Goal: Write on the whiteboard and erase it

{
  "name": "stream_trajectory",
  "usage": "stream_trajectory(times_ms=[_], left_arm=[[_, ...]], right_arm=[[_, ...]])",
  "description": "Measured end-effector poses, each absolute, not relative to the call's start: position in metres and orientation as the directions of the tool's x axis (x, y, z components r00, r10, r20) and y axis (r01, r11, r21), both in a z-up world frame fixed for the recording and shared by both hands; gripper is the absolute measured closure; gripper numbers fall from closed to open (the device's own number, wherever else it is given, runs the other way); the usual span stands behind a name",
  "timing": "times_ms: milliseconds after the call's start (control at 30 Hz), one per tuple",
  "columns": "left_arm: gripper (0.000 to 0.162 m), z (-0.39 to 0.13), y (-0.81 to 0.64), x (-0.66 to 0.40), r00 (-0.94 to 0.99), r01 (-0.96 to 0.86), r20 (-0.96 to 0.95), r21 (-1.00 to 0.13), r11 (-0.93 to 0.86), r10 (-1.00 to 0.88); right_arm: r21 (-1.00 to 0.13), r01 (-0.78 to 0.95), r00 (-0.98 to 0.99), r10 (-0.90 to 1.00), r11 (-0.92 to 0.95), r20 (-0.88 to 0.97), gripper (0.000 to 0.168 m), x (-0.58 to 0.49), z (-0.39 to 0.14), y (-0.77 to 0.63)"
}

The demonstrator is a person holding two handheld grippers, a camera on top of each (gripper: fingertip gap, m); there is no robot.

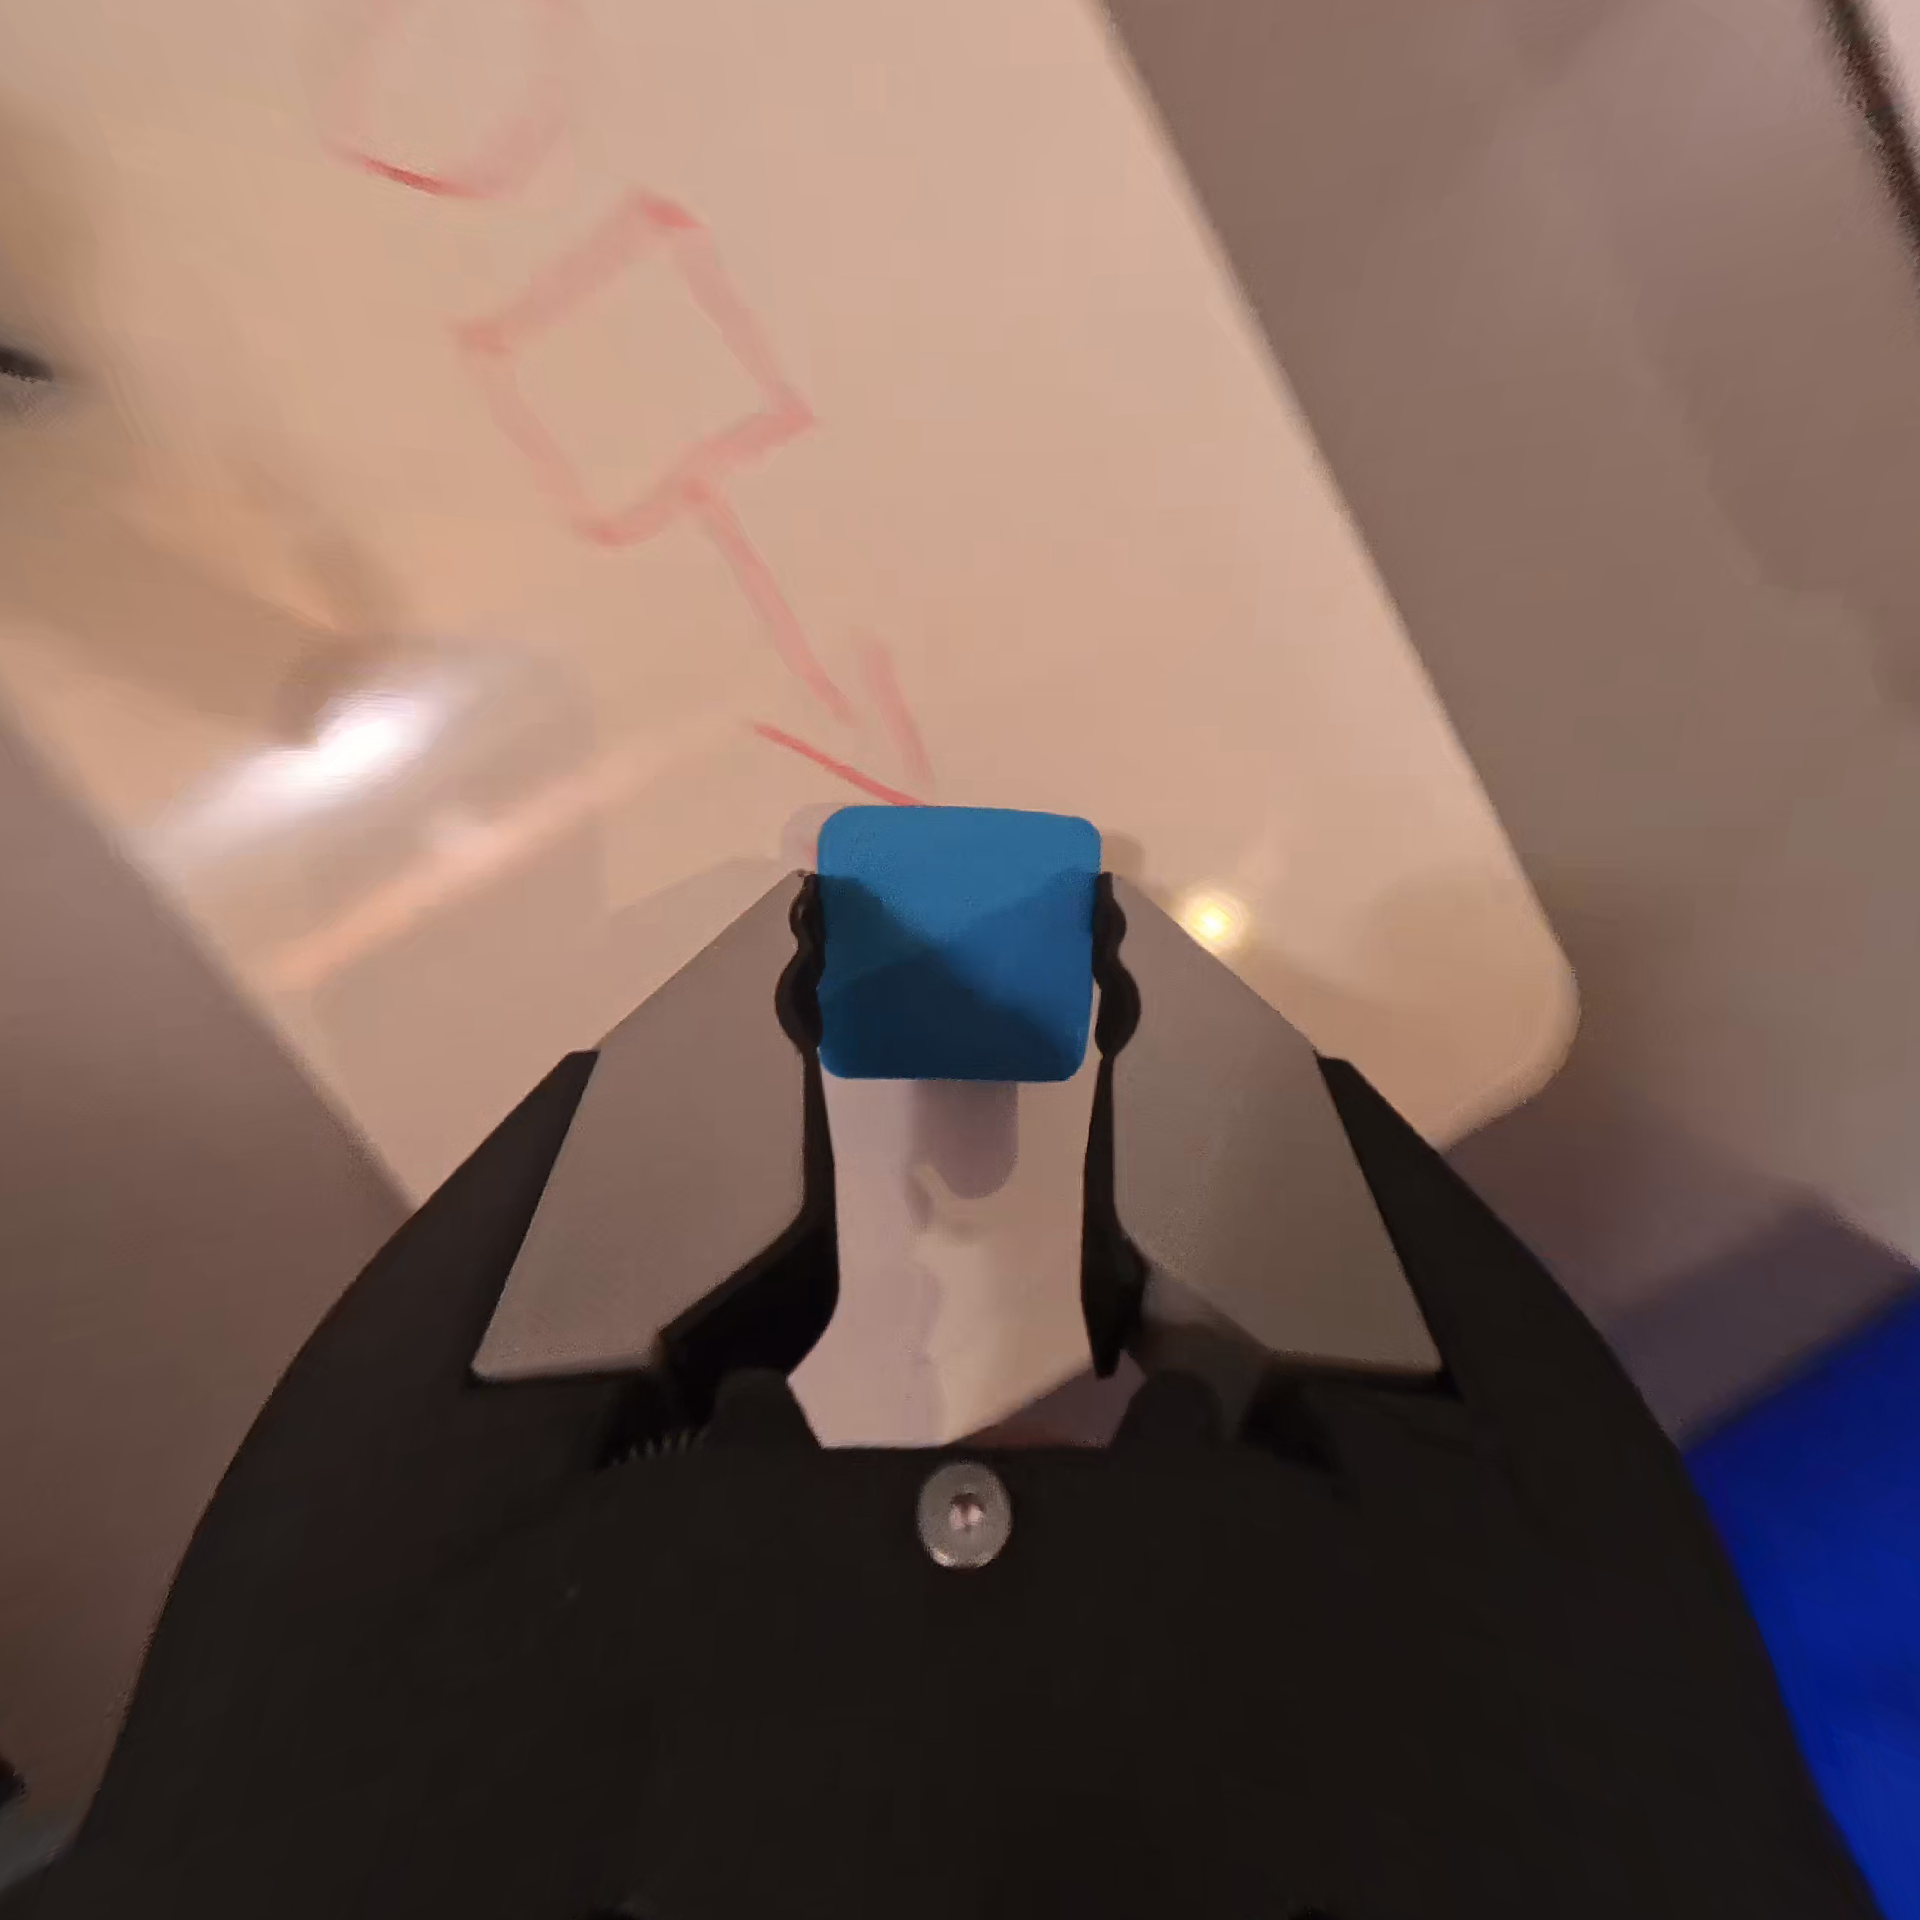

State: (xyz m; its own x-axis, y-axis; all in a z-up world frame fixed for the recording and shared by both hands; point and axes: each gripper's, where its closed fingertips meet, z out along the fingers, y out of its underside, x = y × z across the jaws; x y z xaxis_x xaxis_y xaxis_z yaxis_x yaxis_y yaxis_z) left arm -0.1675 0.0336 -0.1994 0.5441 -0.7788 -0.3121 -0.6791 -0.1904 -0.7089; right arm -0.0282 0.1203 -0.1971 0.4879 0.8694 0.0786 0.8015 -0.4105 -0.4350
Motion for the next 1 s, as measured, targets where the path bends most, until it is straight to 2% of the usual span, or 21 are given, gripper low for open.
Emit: stream_trajectory(times_ms=[67, 133, 167, 233, 267, 333, 367, 433, 467, 533, 567, 600, 633, 667, 733, 767, 800, 833, 900, 933, 1000], left_arm=[[0.162, -0.199, 0.034, -0.168, 0.545, -0.68, -0.315, -0.708, -0.19, -0.777], [0.162, -0.199, 0.034, -0.168, 0.543, -0.684, -0.324, -0.706, -0.185, -0.775], [0.162, -0.199, 0.034, -0.168, 0.543, -0.686, -0.329, -0.704, -0.182, -0.773], [0.162, -0.199, 0.034, -0.168, 0.541, -0.693, -0.347, -0.699, -0.173, -0.766], [0.162, -0.199, 0.035, -0.168, 0.539, -0.697, -0.355, -0.697, -0.168, -0.763], [0.162, -0.199, 0.035, -0.168, 0.539, -0.698, -0.358, -0.696, -0.167, -0.763], [0.162, -0.199, 0.035, -0.168, 0.541, -0.695, -0.351, -0.698, -0.171, -0.765], [0.162, -0.199, 0.035, -0.168, 0.543, -0.691, -0.342, -0.701, -0.177, -0.767], [0.162, -0.199, 0.035, -0.168, 0.543, -0.691, -0.343, -0.701, -0.176, -0.767], [0.162, -0.199, 0.035, -0.168, 0.541, -0.694, -0.348, -0.699, -0.173, -0.766], [0.162, -0.199, 0.035, -0.168, 0.541, -0.693, -0.346, -0.7, -0.174, -0.766], [0.162, -0.199, 0.035, -0.168, 0.542, -0.691, -0.342, -0.701, -0.176, -0.767], [0.162, -0.199, 0.035, -0.168, 0.543, -0.69, -0.339, -0.702, -0.178, -0.769], [0.162, -0.199, 0.035, -0.168, 0.543, -0.689, -0.337, -0.702, -0.179, -0.769], [0.162, -0.199, 0.035, -0.167, 0.541, -0.689, -0.337, -0.702, -0.177, -0.77], [0.162, -0.199, 0.035, -0.168, 0.541, -0.69, -0.339, -0.702, -0.176, -0.77], [0.162, -0.199, 0.035, -0.168, 0.54, -0.692, -0.343, -0.7, -0.173, -0.769], [0.162, -0.199, 0.035, -0.167, 0.538, -0.694, -0.348, -0.699, -0.17, -0.768], [0.162, -0.199, 0.034, -0.167, 0.535, -0.698, -0.354, -0.697, -0.165, -0.768], [0.162, -0.199, 0.034, -0.167, 0.535, -0.697, -0.352, -0.698, -0.166, -0.768], [0.162, -0.199, 0.034, -0.167, 0.537, -0.693, -0.344, -0.7, -0.171, -0.77]], right_arm=[[-0.427, 0.828, 0.465, 0.87, -0.363, 0.163, 0.119, -0.03, -0.196, 0.121], [-0.355, 0.816, 0.568, 0.748, -0.457, 0.344, 0.119, 0.006, -0.192, 0.152], [-0.359, 0.806, 0.583, 0.738, -0.471, 0.34, 0.119, 0.007, -0.192, 0.153], [-0.457, 0.786, 0.494, 0.868, -0.416, 0.058, 0.118, -0.039, -0.197, 0.112], [-0.478, 0.785, 0.479, 0.876, -0.395, 0.062, 0.119, -0.045, -0.197, 0.108], [-0.384, 0.807, 0.567, 0.769, -0.448, 0.295, 0.119, -0.01, -0.193, 0.141], [-0.353, 0.81, 0.576, 0.746, -0.468, 0.334, 0.119, -0.001, -0.192, 0.147], [-0.433, 0.783, 0.517, 0.854, -0.446, 0.054, 0.118, -0.043, -0.198, 0.113], [-0.444, 0.775, 0.523, 0.851, -0.449, 0.053, 0.119, -0.046, -0.197, 0.113], [-0.341, 0.794, 0.599, 0.742, -0.503, 0.3, 0.119, -0.006, -0.193, 0.144], [-0.316, 0.799, 0.599, 0.731, -0.513, 0.327, 0.119, 0.001, -0.193, 0.146], [-0.346, 0.803, 0.572, 0.79, -0.485, 0.22, 0.119, -0.017, -0.196, 0.131], [-0.379, 0.789, 0.534, 0.845, -0.484, 0.031, 0.119, -0.038, -0.198, 0.105], [-0.363, 0.783, 0.561, 0.826, -0.505, 0.059, 0.119, -0.03, -0.197, 0.109], [-0.27, 0.775, 0.631, 0.711, -0.571, 0.309, 0.119, 0.016, -0.194, 0.14], [-0.293, 0.78, 0.622, 0.738, -0.553, 0.263, 0.119, 0.009, -0.195, 0.135], [-0.351, 0.781, 0.58, 0.809, -0.517, 0.097, 0.119, -0.017, -0.197, 0.114], [-0.403, 0.762, 0.558, 0.83, -0.507, 0.012, 0.119, -0.031, -0.196, 0.104], [-0.364, 0.759, 0.634, 0.74, -0.539, 0.227, 0.119, 0.0, -0.195, 0.133], [-0.374, 0.75, 0.642, 0.736, -0.545, 0.216, 0.119, -0.001, -0.195, 0.136], [-0.479, 0.73, 0.531, 0.846, -0.488, -0.053, 0.119, -0.05, -0.194, 0.107]])
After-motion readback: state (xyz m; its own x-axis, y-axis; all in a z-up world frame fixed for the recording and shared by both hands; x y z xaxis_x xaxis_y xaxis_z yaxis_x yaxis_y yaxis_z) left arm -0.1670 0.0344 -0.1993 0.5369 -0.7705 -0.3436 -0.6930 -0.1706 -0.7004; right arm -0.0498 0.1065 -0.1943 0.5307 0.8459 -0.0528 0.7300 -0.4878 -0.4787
